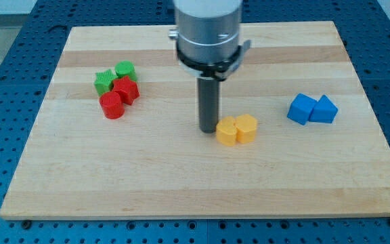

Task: Push the yellow heart along with the yellow hexagon closer to the blue cube

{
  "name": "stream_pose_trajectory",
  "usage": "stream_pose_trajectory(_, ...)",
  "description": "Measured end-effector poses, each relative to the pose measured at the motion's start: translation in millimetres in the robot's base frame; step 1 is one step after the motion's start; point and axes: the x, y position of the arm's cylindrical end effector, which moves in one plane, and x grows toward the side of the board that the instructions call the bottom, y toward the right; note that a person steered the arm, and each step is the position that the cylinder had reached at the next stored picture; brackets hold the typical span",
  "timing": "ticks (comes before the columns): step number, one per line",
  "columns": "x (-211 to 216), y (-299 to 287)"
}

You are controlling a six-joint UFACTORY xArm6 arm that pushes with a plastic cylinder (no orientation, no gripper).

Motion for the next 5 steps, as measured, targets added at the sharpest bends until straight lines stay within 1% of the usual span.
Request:
stream_pose_trajectory(2, 0, 71)
stream_pose_trajectory(3, 2, 92)
stream_pose_trajectory(4, -3, 82)
stream_pose_trajectory(5, 9, 35)
